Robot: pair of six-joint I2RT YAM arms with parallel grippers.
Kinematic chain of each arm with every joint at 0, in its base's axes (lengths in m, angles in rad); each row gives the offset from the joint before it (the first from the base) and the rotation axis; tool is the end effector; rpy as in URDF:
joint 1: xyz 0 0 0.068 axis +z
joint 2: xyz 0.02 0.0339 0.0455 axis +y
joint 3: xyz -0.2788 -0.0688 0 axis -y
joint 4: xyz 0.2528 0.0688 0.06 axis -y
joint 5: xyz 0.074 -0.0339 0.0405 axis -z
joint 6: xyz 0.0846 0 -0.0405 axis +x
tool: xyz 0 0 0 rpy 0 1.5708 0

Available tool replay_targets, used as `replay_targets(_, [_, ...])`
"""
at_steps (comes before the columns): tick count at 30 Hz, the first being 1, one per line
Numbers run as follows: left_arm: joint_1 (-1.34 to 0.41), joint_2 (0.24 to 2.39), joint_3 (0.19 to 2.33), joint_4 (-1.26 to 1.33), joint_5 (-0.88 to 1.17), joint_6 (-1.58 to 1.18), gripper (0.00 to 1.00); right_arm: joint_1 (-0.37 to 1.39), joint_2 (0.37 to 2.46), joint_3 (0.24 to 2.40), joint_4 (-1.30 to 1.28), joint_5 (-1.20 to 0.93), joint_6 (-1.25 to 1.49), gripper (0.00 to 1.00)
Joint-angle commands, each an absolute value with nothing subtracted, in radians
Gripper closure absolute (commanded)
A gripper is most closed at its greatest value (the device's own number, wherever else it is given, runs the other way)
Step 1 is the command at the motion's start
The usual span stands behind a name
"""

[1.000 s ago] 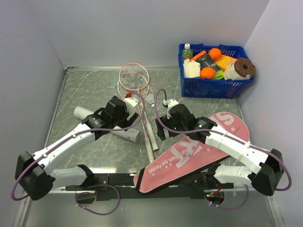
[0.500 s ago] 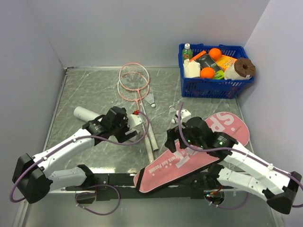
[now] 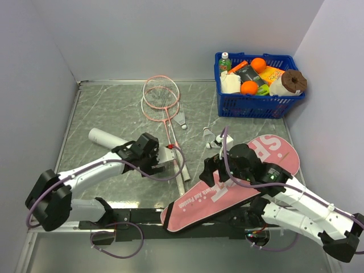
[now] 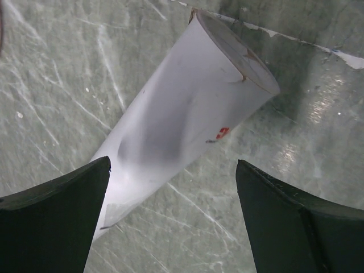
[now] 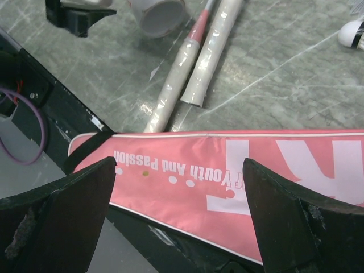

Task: Pack up the badminton gear

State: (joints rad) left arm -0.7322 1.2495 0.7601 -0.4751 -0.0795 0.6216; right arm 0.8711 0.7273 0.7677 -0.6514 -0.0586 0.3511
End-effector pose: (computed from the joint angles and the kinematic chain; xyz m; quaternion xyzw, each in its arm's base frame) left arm 0.2079 -0.1778 0.1820 0.5881 0.7508 0.0214 0.2999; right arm 0.1197 0.1498 0.2781 -0.2410 0.8534 0.2861 0.3631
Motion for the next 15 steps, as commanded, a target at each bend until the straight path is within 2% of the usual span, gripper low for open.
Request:
replay_targets(1, [-0.730,1.295,0.758,-0.384,-0.086,0.690,0.04,0.879,0.697,0.739,-0.650,-0.083,0.371,0.00])
replay_targets(13, [-0.704,1.483,0.790,-0.307,-0.051,0.718,0.04,0.877,0.661,0.686,-0.615,-0.092,0.399,0.00])
replay_targets(15, [-0.689,1.525,0.813,-0.328,-0.041,0.710,0.01,0.880,0.664,0.687,-0.617,-0.094,0.403,0.00])
